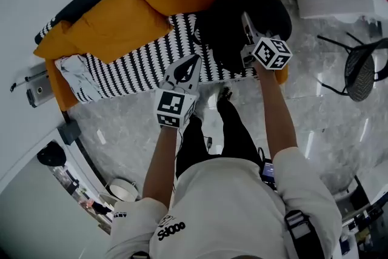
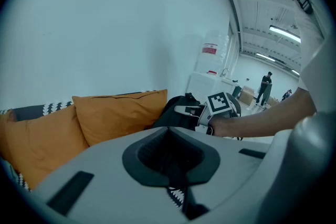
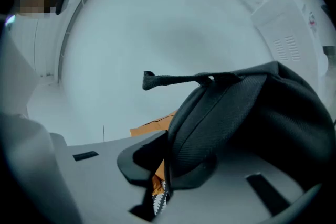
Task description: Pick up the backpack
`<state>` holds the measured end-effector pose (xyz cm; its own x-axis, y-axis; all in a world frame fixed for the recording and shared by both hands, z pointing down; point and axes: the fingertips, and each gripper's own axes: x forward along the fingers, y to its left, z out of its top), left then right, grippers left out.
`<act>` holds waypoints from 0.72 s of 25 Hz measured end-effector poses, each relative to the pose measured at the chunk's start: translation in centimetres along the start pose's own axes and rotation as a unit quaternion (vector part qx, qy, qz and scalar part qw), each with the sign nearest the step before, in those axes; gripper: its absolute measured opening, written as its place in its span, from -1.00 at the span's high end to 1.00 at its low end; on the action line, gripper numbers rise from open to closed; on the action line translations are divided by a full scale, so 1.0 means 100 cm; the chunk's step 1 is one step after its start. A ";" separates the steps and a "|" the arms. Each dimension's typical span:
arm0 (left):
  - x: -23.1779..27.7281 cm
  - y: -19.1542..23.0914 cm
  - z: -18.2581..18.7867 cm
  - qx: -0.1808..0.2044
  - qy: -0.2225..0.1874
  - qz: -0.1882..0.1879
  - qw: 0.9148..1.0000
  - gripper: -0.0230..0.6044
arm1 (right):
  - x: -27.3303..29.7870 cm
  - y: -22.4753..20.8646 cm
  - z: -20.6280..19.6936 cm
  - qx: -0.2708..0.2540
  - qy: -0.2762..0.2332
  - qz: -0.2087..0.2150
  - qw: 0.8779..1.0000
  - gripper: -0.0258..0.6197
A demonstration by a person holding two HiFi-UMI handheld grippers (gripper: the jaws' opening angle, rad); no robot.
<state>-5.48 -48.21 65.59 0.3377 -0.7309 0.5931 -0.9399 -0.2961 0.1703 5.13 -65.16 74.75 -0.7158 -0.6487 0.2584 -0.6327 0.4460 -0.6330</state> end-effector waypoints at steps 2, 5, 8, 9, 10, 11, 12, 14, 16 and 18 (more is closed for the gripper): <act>-0.009 0.005 0.003 -0.003 -0.008 -0.002 1.000 0.86 | -0.004 0.010 0.002 -0.012 0.003 0.002 1.000 0.76; -0.022 0.012 0.004 -0.004 -0.014 -0.008 1.000 0.86 | -0.010 0.026 0.005 -0.030 0.005 0.003 1.000 0.77; -0.036 0.019 0.007 -0.001 -0.018 -0.018 1.000 0.86 | -0.016 0.047 0.011 -0.058 0.004 0.002 0.998 0.77; -0.040 0.022 0.009 0.002 -0.019 -0.023 1.000 0.86 | -0.017 0.056 0.013 -0.070 0.004 0.004 0.998 0.77; -0.045 0.025 0.011 0.005 -0.020 -0.028 0.999 0.86 | -0.018 0.065 0.014 -0.082 0.006 0.006 0.997 0.77; -0.050 0.028 0.014 0.009 -0.020 -0.033 0.999 0.86 | -0.019 0.073 0.014 -0.093 0.009 0.007 0.996 0.77; -0.054 0.032 0.017 0.012 -0.019 -0.037 0.999 0.86 | -0.021 0.081 0.013 -0.103 0.013 0.008 0.995 0.77; -0.062 0.039 0.025 0.018 -0.020 -0.044 0.999 0.86 | -0.025 0.095 0.011 -0.115 0.018 0.008 0.993 0.77; -0.071 0.048 0.036 0.026 -0.024 -0.051 0.998 0.86 | -0.029 0.107 0.011 -0.115 0.017 0.006 0.993 0.77; -0.080 0.058 0.045 0.035 -0.029 -0.057 0.997 0.86 | -0.032 0.120 0.009 -0.112 0.014 0.004 0.994 0.77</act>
<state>-13.41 -46.84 58.31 0.4463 -0.7234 0.5268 -0.8901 -0.4195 0.1779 0.07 -58.31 65.74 -0.7267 -0.6291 0.2759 -0.6748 0.5785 -0.4583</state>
